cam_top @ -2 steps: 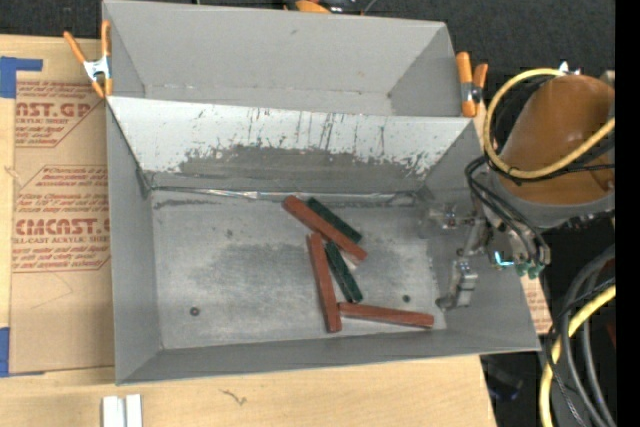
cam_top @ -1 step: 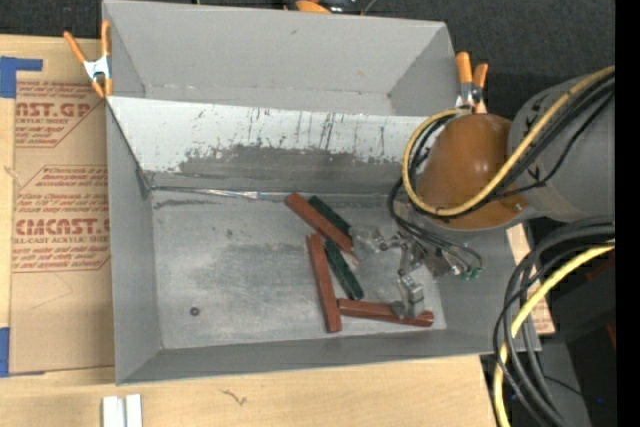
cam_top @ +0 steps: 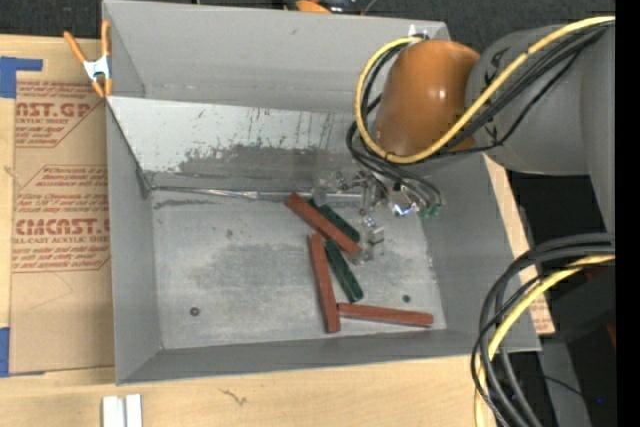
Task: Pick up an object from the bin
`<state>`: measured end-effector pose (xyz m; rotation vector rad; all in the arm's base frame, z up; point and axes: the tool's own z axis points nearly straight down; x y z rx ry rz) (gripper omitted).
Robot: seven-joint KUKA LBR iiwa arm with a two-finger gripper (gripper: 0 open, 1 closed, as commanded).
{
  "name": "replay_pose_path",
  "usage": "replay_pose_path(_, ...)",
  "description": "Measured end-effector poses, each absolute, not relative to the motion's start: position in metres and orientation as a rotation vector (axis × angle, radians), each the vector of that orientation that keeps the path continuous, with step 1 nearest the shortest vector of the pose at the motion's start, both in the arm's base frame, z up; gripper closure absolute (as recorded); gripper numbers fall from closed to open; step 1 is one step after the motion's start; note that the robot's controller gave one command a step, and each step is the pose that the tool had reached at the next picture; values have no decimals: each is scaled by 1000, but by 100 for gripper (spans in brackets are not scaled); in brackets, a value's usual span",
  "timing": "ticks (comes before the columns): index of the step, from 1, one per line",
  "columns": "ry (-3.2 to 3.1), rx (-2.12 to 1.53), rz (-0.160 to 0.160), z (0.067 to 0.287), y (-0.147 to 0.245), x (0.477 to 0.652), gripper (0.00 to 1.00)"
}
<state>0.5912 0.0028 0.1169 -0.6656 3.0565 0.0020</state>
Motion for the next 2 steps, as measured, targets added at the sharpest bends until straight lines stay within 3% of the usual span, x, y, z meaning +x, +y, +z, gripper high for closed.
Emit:
replay_pose_path(1,3076,-647,4,69,-2,494,0)
replay_pose_path(2,2842,-1335,0,77,-15,558,0)
